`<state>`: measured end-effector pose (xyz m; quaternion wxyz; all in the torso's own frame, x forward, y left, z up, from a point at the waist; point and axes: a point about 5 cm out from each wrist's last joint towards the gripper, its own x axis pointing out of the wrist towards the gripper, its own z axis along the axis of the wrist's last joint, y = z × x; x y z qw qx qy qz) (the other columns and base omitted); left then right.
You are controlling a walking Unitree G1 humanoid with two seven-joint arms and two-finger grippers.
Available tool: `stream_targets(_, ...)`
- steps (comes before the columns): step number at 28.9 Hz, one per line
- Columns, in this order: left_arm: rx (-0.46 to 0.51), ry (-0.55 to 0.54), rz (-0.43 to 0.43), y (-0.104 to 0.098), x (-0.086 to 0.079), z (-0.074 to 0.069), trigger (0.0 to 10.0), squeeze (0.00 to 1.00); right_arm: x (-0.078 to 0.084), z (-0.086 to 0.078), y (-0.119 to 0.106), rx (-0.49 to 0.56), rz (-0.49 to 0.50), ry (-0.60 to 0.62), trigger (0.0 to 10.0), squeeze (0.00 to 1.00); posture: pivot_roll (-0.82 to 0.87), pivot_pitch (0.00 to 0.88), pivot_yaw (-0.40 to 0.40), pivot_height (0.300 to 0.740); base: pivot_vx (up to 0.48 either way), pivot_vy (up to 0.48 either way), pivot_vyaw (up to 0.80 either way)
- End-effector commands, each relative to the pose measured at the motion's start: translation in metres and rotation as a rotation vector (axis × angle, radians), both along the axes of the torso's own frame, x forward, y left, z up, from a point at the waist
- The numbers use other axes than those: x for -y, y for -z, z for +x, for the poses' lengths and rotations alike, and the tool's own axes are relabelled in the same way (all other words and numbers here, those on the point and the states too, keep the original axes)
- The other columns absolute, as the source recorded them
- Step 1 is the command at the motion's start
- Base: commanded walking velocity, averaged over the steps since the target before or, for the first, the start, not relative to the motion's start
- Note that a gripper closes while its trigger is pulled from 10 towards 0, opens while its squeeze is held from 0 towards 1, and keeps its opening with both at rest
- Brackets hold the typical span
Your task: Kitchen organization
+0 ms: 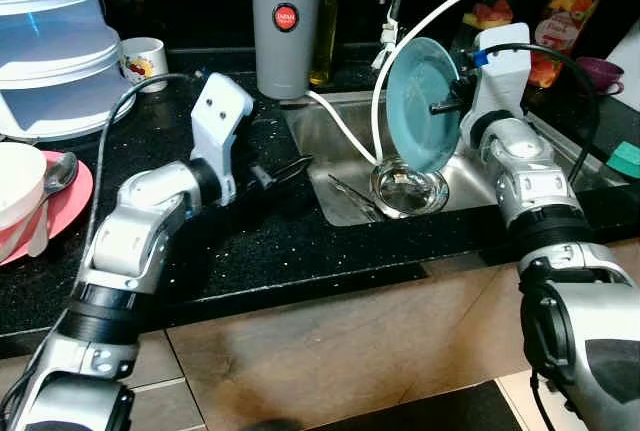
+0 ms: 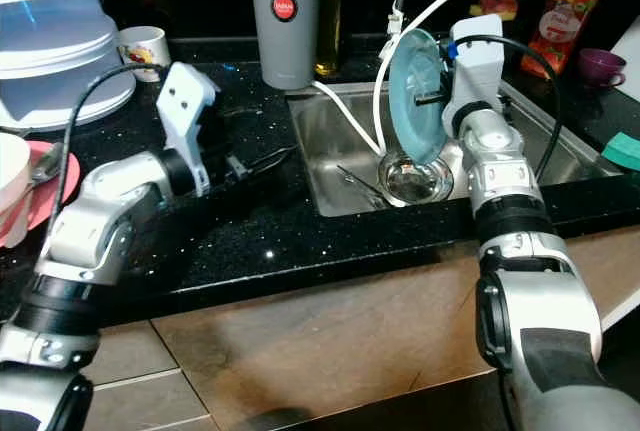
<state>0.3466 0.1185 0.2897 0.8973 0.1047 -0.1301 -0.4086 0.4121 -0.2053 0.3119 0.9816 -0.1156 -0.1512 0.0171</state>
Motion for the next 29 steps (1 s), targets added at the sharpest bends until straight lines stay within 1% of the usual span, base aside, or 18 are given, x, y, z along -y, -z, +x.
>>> stream_targets(1, -0.026, 0.007, 0.034, 0.005, 0.002, 0.006, 10.0, 0.00, -0.003, 0.000, 0.002, -0.017, -0.022, -0.015, 10.0, 0.00, -0.03, 0.049, -0.021, 0.740, 0.000, 0.000, 0.00)
stream_targets(3, -0.048, 0.005, 0.040, 0.006, 0.007, 0.017, 10.0, 0.00, -0.004, 0.000, 0.005, -0.034, -0.034, -0.016, 10.0, 0.00, -0.03, 0.046, -0.020, 0.740, 0.000, 0.000, 0.00)
stream_targets(4, -0.048, 0.005, 0.040, 0.006, 0.007, 0.017, 10.0, 0.00, -0.004, 0.000, 0.005, -0.034, -0.034, -0.016, 10.0, 0.00, -0.03, 0.046, -0.020, 0.740, 0.000, 0.000, 0.00)
stream_targets(6, -0.072, 0.015, 0.034, 0.005, 0.012, 0.025, 10.0, 0.00, -0.008, 0.001, 0.010, -0.082, -0.056, -0.038, 10.0, 0.00, -0.04, 0.050, -0.010, 0.740, 0.000, 0.000, 0.00)
stream_targets(8, -0.091, 0.026, 0.066, 0.008, 0.018, 0.032, 10.0, 0.00, -0.019, 0.002, 0.023, -0.168, -0.086, -0.108, 10.0, 0.00, -0.05, 0.054, 0.001, 0.740, 0.000, 0.000, 0.00)
stream_targets(9, -0.095, 0.030, 0.077, 0.009, 0.019, 0.033, 10.0, 0.00, -0.023, 0.002, 0.027, -0.193, -0.091, -0.130, 10.0, 0.00, -0.05, 0.056, 0.003, 0.740, 0.000, 0.000, 0.00)
stream_targets(11, -0.112, 0.043, 0.110, 0.014, 0.022, 0.035, 10.0, 0.00, -0.037, 0.002, 0.045, -0.273, -0.059, -0.198, 10.0, 0.00, -0.05, 0.065, 0.011, 0.740, 0.000, 0.000, 0.00)
stream_targets(12, -0.112, 0.043, 0.110, 0.014, 0.022, 0.035, 10.0, 0.00, -0.037, 0.002, 0.045, -0.273, -0.059, -0.198, 10.0, 0.00, -0.05, 0.065, 0.011, 0.740, 0.000, 0.000, 0.00)
stream_targets(15, -0.125, 0.051, 0.132, 0.018, 0.023, 0.037, 10.0, 0.00, -0.050, 0.001, 0.065, -0.329, -0.018, -0.235, 10.0, 0.00, -0.05, 0.078, 0.012, 0.740, 0.000, 0.000, 0.00)
stream_targets(16, -0.132, 0.052, 0.158, 0.023, 0.023, 0.039, 10.0, 0.00, -0.062, 0.002, 0.079, -0.364, 0.002, -0.243, 10.0, 0.00, -0.05, 0.084, 0.012, 0.740, 0.000, 0.000, 0.00)
stream_targets(19, -0.142, 0.060, 0.172, 0.027, 0.024, 0.041, 10.0, 0.00, -0.075, 0.002, 0.089, -0.385, -0.001, -0.250, 10.0, 0.00, -0.04, 0.097, 0.014, 0.740, 0.000, 0.000, 0.00)
stream_targets(20, -0.142, 0.060, 0.172, 0.027, 0.024, 0.041, 10.0, 0.00, -0.075, 0.002, 0.089, -0.385, -0.001, -0.250, 10.0, 0.00, -0.04, 0.097, 0.014, 0.740, 0.000, 0.000, 0.00)
stream_targets(21, -0.150, 0.063, 0.174, 0.030, 0.023, 0.042, 10.0, 0.00, -0.080, 0.002, 0.093, -0.394, 0.000, -0.255, 10.0, 0.00, -0.04, 0.105, 0.011, 0.740, 0.000, 0.000, 0.00)
stream_targets(22, -0.150, 0.063, 0.174, 0.030, 0.023, 0.042, 10.0, 0.00, -0.080, 0.002, 0.093, -0.394, 0.000, -0.255, 10.0, 0.00, -0.04, 0.105, 0.011, 0.740, 0.000, 0.000, 0.00)
stream_targets(25, -0.162, 0.059, 0.197, 0.036, 0.020, 0.044, 10.0, 0.00, -0.092, 0.001, 0.099, -0.418, -0.001, -0.270, 10.0, 0.00, -0.04, 0.118, 0.006, 0.740, 0.000, 0.000, 0.00)
stream_targets(29, -0.167, 0.053, 0.212, 0.039, 0.018, 0.045, 10.0, 0.00, -0.097, 0.001, 0.100, -0.426, -0.006, -0.277, 10.0, 0.00, -0.03, 0.124, 0.002, 0.740, 0.000, 0.000, 0.00)
